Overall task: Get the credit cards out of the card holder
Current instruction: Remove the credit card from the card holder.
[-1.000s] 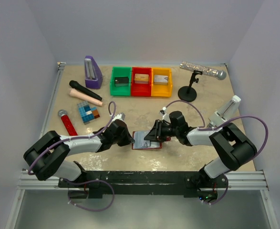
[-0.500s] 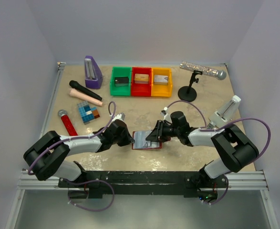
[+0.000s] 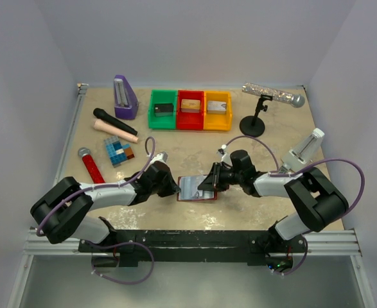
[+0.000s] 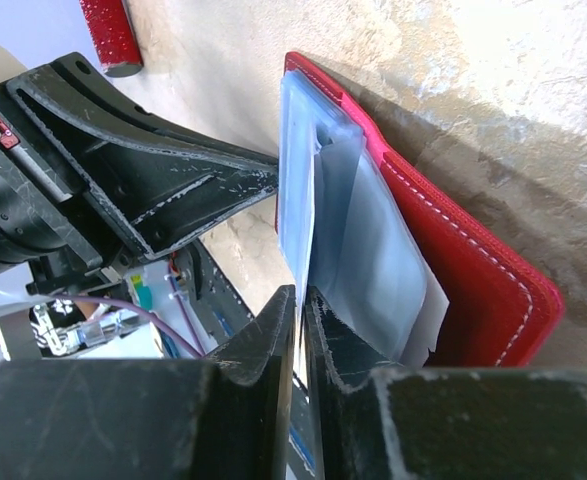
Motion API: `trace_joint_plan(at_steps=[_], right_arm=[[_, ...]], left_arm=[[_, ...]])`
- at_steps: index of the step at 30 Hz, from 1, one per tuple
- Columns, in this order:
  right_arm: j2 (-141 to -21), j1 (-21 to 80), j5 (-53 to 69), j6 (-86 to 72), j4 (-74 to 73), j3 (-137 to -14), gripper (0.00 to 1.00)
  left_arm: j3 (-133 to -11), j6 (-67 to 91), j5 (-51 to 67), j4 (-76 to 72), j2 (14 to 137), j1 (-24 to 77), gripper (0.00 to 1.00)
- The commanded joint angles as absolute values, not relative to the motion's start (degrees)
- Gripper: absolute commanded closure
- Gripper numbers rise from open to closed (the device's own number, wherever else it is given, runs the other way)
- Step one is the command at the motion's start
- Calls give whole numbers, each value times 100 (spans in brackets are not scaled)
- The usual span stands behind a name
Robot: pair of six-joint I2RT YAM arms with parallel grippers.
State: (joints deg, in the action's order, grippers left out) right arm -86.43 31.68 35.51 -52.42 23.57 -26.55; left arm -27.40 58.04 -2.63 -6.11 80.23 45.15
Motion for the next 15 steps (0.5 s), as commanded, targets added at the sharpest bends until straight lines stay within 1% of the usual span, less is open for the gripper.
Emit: trace_joint_plan(at_steps=[1, 8, 9, 11, 15], right_arm=[[-8455, 3111, 3542, -5142, 2452, -2593, 88], [-8385, 3067, 3533, -5106, 2338, -2575, 93], [-8367, 3059, 3516, -5089, 2294, -2575, 94], [-8350, 3041, 3490, -5071, 2172, -2601, 100], [-8323, 3032, 3428, -5001, 1960, -2610, 100]], left_arm=[[-2452, 5678, -747, 431, 8130, 4474, 100], [-2461, 5678, -765, 492, 8068, 4465, 100], [-2461, 5669, -765, 492, 8060, 4465, 100], [-2443, 5660, -782, 518, 8025, 4456, 100], [-2417, 5651, -791, 536, 7945, 4447, 100]])
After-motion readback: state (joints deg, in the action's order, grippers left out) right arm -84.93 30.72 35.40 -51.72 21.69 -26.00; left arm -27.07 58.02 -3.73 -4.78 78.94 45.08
